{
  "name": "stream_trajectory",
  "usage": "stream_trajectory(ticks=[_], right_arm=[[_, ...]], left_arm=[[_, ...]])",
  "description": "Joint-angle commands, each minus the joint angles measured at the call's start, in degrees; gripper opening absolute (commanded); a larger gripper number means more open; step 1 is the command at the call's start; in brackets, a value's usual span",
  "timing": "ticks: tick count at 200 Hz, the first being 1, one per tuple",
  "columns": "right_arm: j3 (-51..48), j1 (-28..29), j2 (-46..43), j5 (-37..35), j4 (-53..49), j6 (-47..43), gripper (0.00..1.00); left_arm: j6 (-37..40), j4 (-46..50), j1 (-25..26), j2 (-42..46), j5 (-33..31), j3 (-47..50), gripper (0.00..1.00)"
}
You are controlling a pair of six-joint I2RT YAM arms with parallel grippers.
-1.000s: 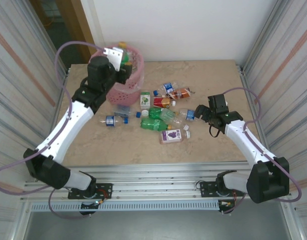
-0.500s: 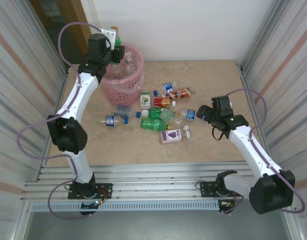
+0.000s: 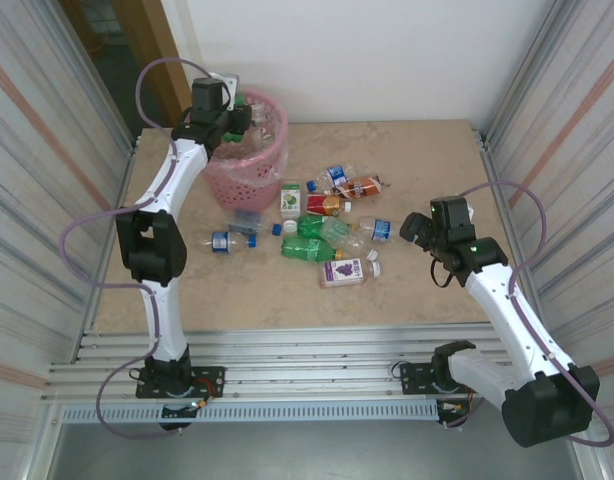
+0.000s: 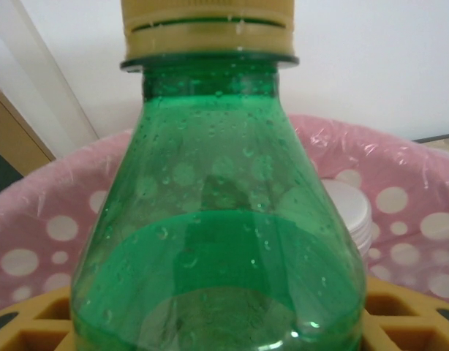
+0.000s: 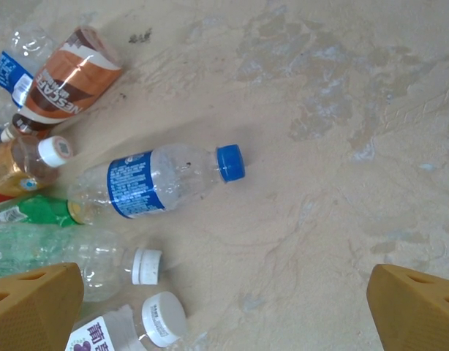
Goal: Put the plastic bottles in the bin
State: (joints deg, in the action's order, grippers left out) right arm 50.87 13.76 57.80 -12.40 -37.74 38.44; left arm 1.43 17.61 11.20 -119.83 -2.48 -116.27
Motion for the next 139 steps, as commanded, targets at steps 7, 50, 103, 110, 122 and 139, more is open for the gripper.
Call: stream_trajectory(ticks=[7,50,103,110,122,139], right_arm=[[1.12,-0.14,-0.76,-1.32,-1.28,0.68,0.98],[0.90,-0.14,-0.67,-0.87,-0.76,0.76,0.98],[0.39,-0.14,-0.45,-0.78,-0.41,0.94,0.98],[0.32,-0.14,-0.33,-0.77,-0.34,0.94,0.98],[0.28,-0.13,-0.30,-0.65,-0.23,0.94,0.98],[0.33,-0.14,-0.12,-0.52,-0.15,0.94,0.98]], left_arm=[[-1.66,0.22,-0.65,0.12,1.17,-2.87,0.53],[-1.92,0.81,-0.65,0.12,1.06,-2.48,0.69],[-1.91,0.27,-0.65,2.14,0.96,-0.19,0.79],[-1.96,-0.04,-0.65,2.52,0.97,0.35,0.79],[-1.96,-0.61,-0.66,3.08,0.98,1.31,0.79],[-1.87,-0.65,-0.74,3.53,0.98,1.91,0.76]])
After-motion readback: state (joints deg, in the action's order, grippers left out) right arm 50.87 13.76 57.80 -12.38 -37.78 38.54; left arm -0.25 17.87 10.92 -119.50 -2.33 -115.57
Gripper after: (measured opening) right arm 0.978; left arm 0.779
